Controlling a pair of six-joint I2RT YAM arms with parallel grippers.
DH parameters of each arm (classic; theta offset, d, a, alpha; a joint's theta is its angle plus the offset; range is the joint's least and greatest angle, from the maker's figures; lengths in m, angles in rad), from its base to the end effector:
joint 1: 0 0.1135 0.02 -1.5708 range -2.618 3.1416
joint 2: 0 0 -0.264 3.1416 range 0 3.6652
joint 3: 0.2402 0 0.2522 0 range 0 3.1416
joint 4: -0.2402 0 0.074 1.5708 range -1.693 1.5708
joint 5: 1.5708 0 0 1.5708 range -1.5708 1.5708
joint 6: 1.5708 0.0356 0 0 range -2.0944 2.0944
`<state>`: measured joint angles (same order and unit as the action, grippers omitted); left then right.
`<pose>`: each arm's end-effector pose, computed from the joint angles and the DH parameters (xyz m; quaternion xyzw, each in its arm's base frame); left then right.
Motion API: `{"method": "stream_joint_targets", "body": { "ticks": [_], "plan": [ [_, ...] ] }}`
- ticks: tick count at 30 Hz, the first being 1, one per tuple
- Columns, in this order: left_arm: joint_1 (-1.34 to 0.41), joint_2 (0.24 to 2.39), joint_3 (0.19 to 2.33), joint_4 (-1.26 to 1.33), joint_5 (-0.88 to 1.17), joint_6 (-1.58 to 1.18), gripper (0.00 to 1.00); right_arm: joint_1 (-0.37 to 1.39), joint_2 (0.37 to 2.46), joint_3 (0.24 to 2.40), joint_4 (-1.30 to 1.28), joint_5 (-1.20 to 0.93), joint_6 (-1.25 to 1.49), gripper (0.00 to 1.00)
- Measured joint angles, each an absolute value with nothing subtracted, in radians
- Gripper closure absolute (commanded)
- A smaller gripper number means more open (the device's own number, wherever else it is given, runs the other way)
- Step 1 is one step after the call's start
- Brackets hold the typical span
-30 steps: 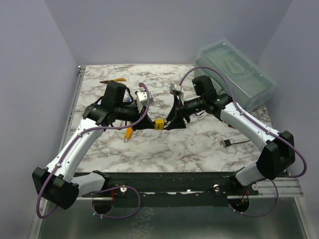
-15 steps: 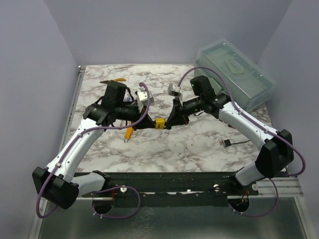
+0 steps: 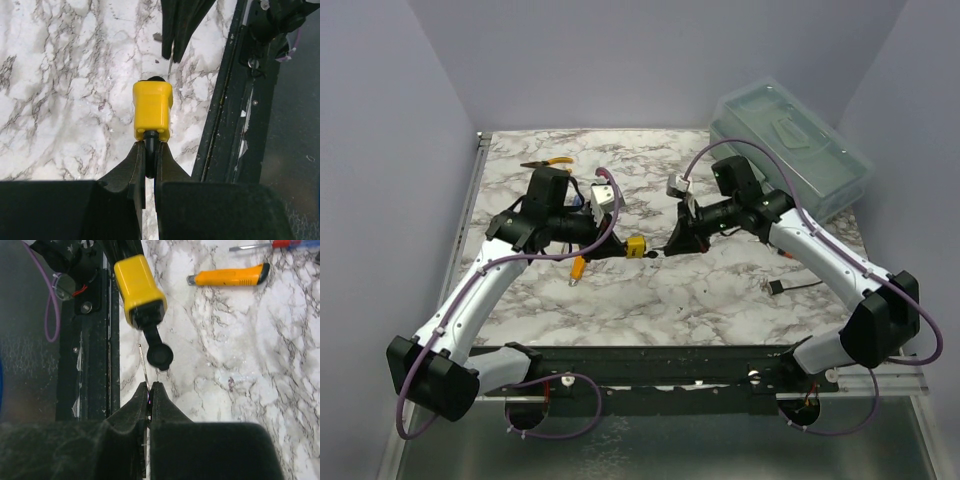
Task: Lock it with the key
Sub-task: Place the key at the center of the board.
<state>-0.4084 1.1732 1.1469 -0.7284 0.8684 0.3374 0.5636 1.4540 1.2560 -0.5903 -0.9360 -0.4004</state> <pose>0.2048 -0.1182 0.3440 0.4588 0.7147 -0.3987 0.3461 0.2453 0.1889 0.3189 -0.5349 0.6513 0.4434 0.3052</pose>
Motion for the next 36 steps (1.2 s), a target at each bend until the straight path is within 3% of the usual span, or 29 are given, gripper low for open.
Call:
{"method": "stream_joint_targets", "body": {
  "ticks": [9,13,19,24,36],
  "plan": [
    [-0.364,1.175,1.137,-0.729,0.844,0.332,1.00,0.487,1.452,1.254,-0.684,-0.935,-0.421,1.00],
    [-0.214,1.224,1.139,-0.671,0.855,0.217,1.00,0.490,1.452,1.233,-0.667,-0.950,-0.384,1.00],
    [0.010,1.381,1.189,-0.592,0.839,0.033,1.00,0.645,1.484,1.166,-0.529,-0.914,-0.265,1.00],
    [0.123,1.418,1.203,-0.567,0.810,-0.070,1.00,0.778,1.628,1.174,-0.444,-0.855,-0.234,1.00],
    [0.255,1.418,1.207,-0.545,0.704,-0.146,1.00,0.962,1.966,1.356,-0.202,-0.721,-0.131,0.97]
  ]
}}
